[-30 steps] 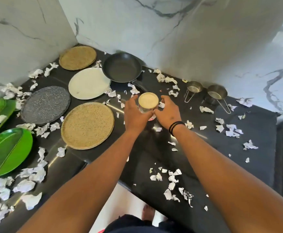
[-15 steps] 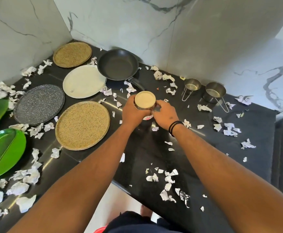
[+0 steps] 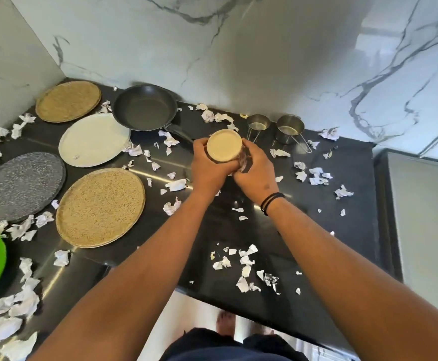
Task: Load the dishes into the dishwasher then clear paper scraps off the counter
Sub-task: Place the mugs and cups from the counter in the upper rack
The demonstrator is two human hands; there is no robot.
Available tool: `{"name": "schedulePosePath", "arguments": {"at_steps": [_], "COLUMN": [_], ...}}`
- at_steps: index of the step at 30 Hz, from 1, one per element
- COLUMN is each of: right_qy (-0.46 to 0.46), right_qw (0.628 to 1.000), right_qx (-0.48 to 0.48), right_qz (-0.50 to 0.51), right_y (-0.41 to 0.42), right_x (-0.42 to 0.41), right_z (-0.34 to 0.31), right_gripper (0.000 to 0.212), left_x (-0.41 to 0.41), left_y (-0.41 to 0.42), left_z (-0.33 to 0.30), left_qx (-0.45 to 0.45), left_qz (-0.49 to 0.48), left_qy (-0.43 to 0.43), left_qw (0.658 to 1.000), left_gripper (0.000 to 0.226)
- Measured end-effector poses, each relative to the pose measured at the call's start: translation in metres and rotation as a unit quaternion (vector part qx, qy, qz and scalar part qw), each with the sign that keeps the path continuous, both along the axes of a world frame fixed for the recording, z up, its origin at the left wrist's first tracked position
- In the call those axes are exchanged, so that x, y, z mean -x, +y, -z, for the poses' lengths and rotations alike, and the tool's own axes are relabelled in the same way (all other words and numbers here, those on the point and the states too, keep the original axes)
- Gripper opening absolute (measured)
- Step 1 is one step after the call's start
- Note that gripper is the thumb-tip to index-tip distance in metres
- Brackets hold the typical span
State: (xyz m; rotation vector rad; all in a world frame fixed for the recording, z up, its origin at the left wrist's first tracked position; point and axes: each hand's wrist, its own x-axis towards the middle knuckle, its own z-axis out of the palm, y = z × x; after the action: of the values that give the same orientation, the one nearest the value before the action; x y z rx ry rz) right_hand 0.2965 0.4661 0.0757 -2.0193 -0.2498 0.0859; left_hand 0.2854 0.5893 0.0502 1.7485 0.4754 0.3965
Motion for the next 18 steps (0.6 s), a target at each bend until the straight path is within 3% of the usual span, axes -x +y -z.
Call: {"name": "schedulePosePath", "arguments": {"at_steps": [5,12,18], "right_qy": [-0.015,-0.021,-0.018], "right_qw": [0.998,0.986,0.966], "right_qx": [0.022,0.056,0.041], "right_qz": [0.056,0.157,0.253], "right_y": [-0.045,-0.140,-0.229], "right_x": [0.012,0.035,0.085], "right_z": [-0.002,0.000,-0.008], "right_gripper": [0.077,0.079,0.078], "left_x": [-0.002,0.004,0.032], "left_y": [-0.050,-0.140,-0.241], "left_z": [-0.007,-0.022,-0.040], "left_qx": [0.031,0.166,0.253], "left_qz": [0.052,0.120,0.201], "left_qy": [-0.015,0.017,0.072], "left_qw": [0.998,0.979,0.943], "left_gripper": [0.084,0.088,0.068]}}
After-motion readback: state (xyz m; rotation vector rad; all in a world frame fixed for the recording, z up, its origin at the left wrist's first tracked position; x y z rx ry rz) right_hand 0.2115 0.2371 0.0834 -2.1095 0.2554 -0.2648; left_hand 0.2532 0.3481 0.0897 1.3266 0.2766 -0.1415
